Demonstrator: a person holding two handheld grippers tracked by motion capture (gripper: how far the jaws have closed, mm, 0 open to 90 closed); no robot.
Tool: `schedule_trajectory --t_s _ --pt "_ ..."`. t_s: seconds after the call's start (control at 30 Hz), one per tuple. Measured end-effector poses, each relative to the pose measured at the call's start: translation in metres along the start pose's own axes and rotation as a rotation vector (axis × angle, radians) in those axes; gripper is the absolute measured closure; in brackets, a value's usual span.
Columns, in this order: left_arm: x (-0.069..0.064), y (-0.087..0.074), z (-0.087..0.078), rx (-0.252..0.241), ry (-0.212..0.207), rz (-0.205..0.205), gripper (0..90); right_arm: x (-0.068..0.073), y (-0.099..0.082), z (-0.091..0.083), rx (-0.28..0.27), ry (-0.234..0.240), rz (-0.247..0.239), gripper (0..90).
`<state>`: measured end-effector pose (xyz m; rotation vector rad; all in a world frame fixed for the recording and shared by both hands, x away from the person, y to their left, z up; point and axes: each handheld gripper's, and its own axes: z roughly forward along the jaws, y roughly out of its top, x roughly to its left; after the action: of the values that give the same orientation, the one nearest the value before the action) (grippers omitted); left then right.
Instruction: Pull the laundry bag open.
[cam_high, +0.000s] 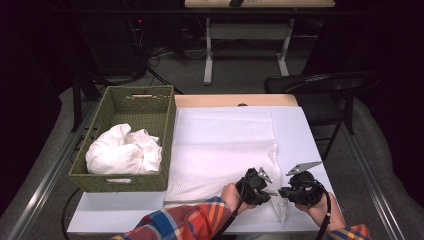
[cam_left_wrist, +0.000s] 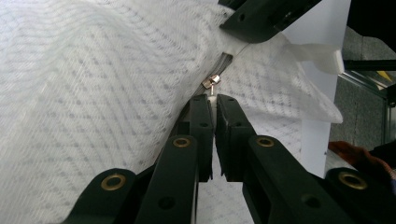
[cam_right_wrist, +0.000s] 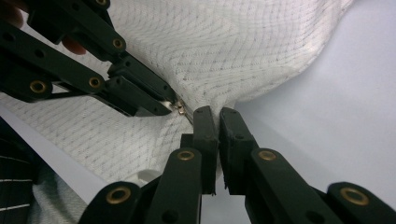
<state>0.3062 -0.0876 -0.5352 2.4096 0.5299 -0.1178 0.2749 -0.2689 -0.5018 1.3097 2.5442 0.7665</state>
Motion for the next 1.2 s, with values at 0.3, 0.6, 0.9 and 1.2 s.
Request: schedule_trajectory --t_s 0.3,0.6,0.9,1.2 --pt "0.003 -0.006 -0.006 0.004 -0.004 -0.005 85.8 0.000 0.000 0.001 0.002 -0.003 0.005 86.3" --pt "0.005 -0.012 -0.013 0.007 -0.004 -0.002 85.7 0.000 0.000 0.001 0.004 -0.002 0.008 86.3" --pt "0.008 -0.018 -0.020 0.021 0.002 -0.010 85.7 -0.001 -0.001 0.001 0.009 -0.009 0.009 86.4" --pt "0.013 -0.029 -0.031 0.027 -0.001 -0.020 85.7 -0.001 -0.001 0.002 0.012 -0.010 0.014 86.3"
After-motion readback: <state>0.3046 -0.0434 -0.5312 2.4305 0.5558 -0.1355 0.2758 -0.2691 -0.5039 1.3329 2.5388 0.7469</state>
